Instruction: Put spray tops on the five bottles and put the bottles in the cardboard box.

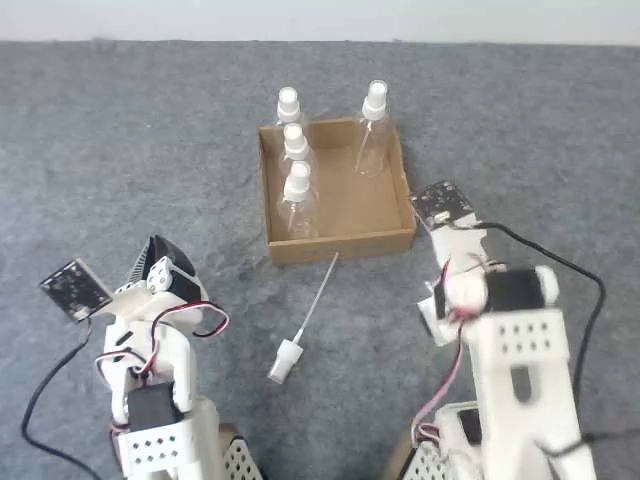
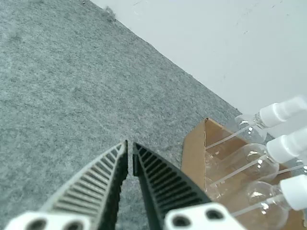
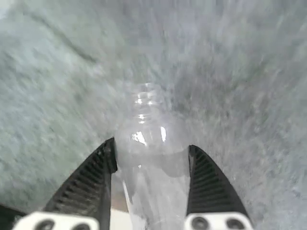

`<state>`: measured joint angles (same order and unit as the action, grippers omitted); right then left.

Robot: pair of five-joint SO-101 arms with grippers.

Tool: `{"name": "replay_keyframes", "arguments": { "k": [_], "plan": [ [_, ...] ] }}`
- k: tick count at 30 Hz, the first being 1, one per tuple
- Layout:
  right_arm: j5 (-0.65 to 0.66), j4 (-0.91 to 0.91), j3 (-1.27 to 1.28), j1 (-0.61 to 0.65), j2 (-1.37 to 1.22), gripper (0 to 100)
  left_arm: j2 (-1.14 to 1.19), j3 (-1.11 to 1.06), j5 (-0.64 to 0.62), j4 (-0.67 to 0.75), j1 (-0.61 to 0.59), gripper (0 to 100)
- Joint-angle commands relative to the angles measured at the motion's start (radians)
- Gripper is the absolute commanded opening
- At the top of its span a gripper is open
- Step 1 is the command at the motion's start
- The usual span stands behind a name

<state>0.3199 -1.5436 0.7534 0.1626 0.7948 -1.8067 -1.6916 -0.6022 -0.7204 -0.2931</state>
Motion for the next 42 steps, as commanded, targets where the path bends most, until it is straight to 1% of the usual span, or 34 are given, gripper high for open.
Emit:
{"name": "replay_keyframes", "arguments": {
  "k": [1, 6, 10, 14, 18, 25, 29, 31, 40, 42],
  "plan": [
    [-0.061, -0.002, -0.049, 0.081, 0.154, 4.1, -0.015, 0.013, 0.008, 0.035, -0.006, 1],
    [-0.060, 0.002, 0.018, 0.108, 0.143, 4.1, -0.015, 0.013, 0.008, 0.035, -0.006, 1],
    [-0.048, 0.104, 0.121, 0.108, 0.122, 4.1, -0.015, 0.013, 0.008, 0.035, -0.006, 1],
    [0.066, 0.228, 0.239, 0.108, 0.081, 4.1, -0.015, 0.013, 0.008, 0.035, -0.006, 1],
    [0.129, 0.286, 0.307, 0.108, 0.016, 4.1, -0.015, 0.013, 0.008, 0.035, -0.006, 1],
    [0.195, 0.294, 0.313, 0.108, -0.153, 5.0, -0.015, 0.013, 0.008, 0.035, -0.006, 1],
    [0.224, 0.289, 0.311, 0.108, -0.223, 12.7, -0.015, 0.013, 0.008, 0.035, -0.006, 1],
    [0.239, 0.286, 0.311, 0.108, -0.240, 15.6, -0.015, 0.013, 0.008, 0.035, -0.006, 1],
    [0.333, 0.283, 0.318, 0.108, -0.255, 16.5, -0.015, 0.013, 0.008, 0.035, -0.006, 1],
    [0.347, 0.282, 0.319, 0.108, -0.255, 18.4, -0.015, 0.013, 0.008, 0.035, -0.006, 1]
  ]
}}
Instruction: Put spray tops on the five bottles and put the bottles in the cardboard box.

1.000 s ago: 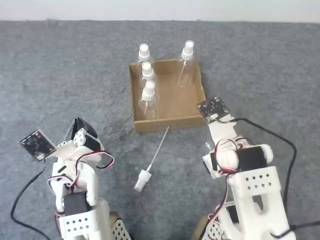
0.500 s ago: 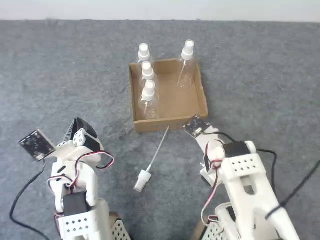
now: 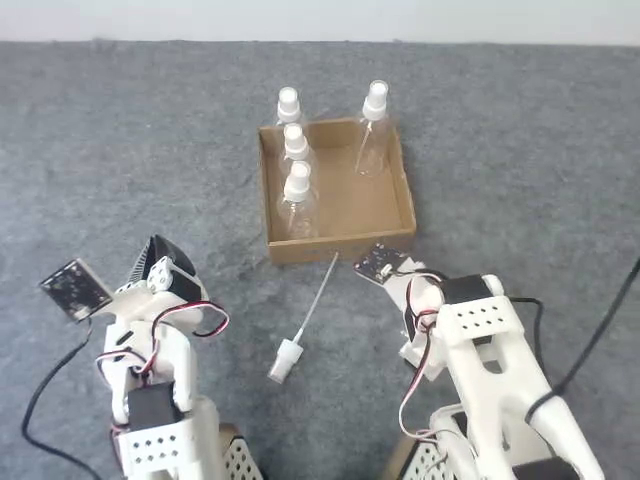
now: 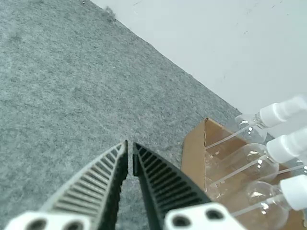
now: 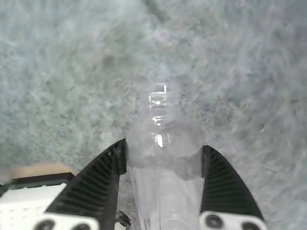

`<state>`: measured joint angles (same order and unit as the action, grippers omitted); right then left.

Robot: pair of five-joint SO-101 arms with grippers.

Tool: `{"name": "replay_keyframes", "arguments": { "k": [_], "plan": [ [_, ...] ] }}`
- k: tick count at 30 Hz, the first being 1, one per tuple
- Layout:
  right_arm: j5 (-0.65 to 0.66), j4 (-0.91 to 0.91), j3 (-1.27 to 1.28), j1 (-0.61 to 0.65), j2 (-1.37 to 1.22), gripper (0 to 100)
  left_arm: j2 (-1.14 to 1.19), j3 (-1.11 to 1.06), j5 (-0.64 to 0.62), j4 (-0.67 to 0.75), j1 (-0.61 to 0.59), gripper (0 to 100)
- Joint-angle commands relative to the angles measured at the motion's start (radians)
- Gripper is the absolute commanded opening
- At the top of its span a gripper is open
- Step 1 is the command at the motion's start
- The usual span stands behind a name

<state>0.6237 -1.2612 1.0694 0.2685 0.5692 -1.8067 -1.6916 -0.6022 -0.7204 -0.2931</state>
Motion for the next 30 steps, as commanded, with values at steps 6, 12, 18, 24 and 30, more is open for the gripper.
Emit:
{"name": "replay_keyframes", "arguments": {
  "k": [6, 12, 18, 24, 30],
  "plan": [
    [0.046, -0.001, 0.003, 0.002, -0.030, 19.5, -0.015, 0.012, 0.008, 0.034, -0.006, 1],
    [0.084, -0.001, 0.003, -0.001, -0.030, 12.5, -0.015, 0.012, 0.008, 0.034, -0.006, 1],
    [0.081, -0.021, -0.028, -0.005, -0.018, 0.6, -0.015, 0.012, 0.008, 0.034, -0.006, 1],
    [0.078, -0.205, -0.176, -0.005, -0.018, 0.7, -0.015, 0.012, 0.008, 0.034, -0.006, 1],
    [0.075, -0.305, -0.276, -0.004, -0.008, 0.7, -0.015, 0.012, 0.008, 0.034, -0.006, 1]
  ]
}}
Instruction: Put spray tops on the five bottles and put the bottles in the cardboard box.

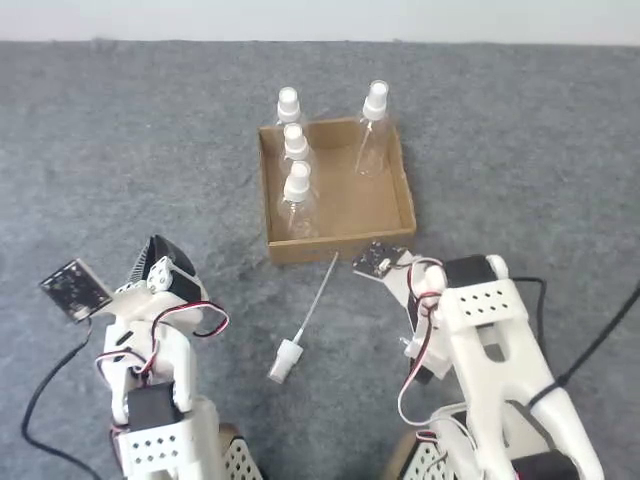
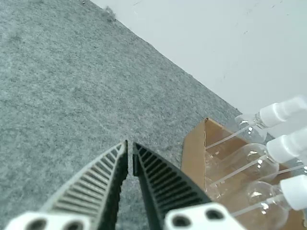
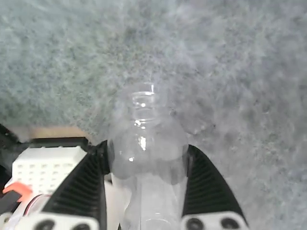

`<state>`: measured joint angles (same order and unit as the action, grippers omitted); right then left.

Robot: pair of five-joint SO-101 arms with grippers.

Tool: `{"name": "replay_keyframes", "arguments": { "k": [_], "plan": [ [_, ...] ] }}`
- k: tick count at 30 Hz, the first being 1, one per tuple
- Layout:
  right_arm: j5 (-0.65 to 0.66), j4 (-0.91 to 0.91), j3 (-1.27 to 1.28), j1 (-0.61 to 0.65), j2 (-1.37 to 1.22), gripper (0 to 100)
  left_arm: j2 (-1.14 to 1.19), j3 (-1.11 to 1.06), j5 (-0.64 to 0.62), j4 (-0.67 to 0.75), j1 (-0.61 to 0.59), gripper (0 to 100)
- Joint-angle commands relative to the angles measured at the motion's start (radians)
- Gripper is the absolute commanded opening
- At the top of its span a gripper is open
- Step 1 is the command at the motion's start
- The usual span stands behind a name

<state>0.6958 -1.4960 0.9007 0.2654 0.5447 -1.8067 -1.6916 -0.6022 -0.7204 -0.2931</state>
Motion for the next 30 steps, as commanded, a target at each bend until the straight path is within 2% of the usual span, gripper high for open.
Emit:
{"name": "replay_keyframes", "arguments": {
  "k": [1, 14, 20, 30],
  "plan": [
    [0.002, -0.087, -0.118, -0.002, 0.030, 0.7, -0.015, 0.012, 0.008, 0.034, -0.006, 1],
    [-0.206, -0.125, -0.130, 0.008, 0.452, 0.7, -0.015, 0.012, 0.008, 0.034, -0.006, 1],
    [-0.308, -0.116, -0.132, 0.102, 0.568, 0.7, -0.015, 0.012, 0.008, 0.034, -0.006, 1],
    [-0.493, 0.085, -0.129, 0.219, 0.665, 0.6, -0.015, 0.012, 0.008, 0.034, -0.006, 1]
  ]
}}
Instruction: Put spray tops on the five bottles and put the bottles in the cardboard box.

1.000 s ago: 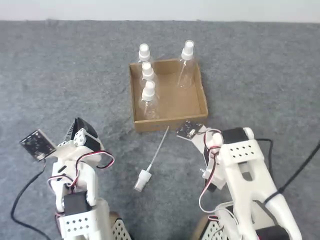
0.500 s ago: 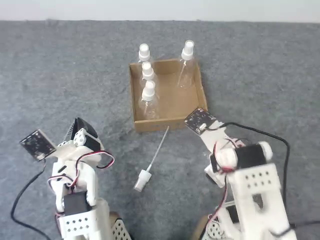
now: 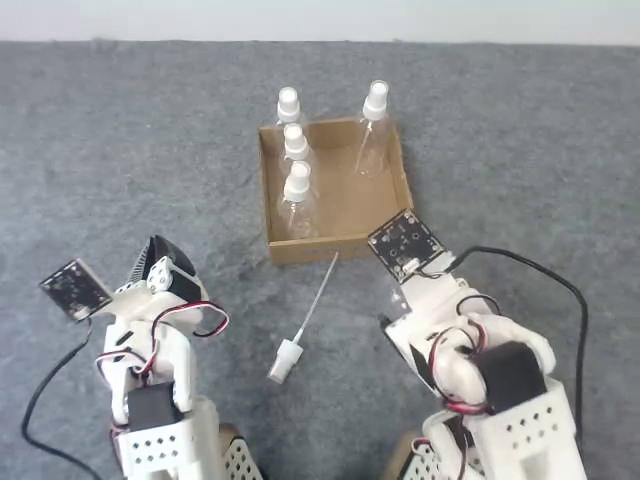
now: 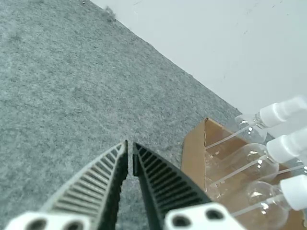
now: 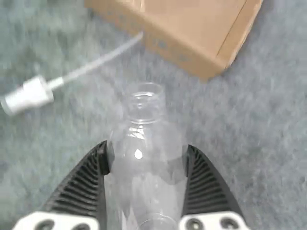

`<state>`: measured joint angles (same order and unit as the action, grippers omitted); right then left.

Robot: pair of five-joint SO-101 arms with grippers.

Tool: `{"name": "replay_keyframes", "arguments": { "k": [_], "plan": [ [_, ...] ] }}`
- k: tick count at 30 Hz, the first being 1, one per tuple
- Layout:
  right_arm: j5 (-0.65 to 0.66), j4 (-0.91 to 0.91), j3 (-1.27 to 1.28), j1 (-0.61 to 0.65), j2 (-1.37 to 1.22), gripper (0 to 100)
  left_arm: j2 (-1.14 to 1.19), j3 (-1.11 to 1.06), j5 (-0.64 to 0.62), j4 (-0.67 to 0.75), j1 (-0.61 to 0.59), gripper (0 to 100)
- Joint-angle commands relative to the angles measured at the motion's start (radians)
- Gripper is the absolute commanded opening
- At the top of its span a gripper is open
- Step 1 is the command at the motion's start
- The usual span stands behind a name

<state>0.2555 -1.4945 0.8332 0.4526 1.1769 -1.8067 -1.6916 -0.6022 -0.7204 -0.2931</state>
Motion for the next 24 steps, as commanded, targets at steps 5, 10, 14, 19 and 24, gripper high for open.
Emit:
{"name": "replay_keyframes", "arguments": {
  "k": [5, 10, 14, 19, 24],
  "plan": [
    [-0.097, 0.140, -0.061, 0.071, 0.035, 0.6, -0.015, 0.012, 0.008, 0.034, -0.006, 1],
    [-0.098, 0.199, -0.052, 0.085, 0.036, 0.6, -0.015, 0.012, 0.008, 0.034, -0.006, 1],
    [-0.097, 0.291, 0.017, 0.087, 0.036, 0.6, -0.015, 0.012, 0.008, 0.034, -0.006, 1],
    [-0.095, 0.423, 0.132, 0.081, 0.036, 0.6, -0.015, 0.012, 0.008, 0.034, -0.006, 1],
    [-0.100, 0.506, 0.199, 0.081, 0.036, 0.6, -0.015, 0.012, 0.008, 0.034, -0.006, 1]
  ]
}}
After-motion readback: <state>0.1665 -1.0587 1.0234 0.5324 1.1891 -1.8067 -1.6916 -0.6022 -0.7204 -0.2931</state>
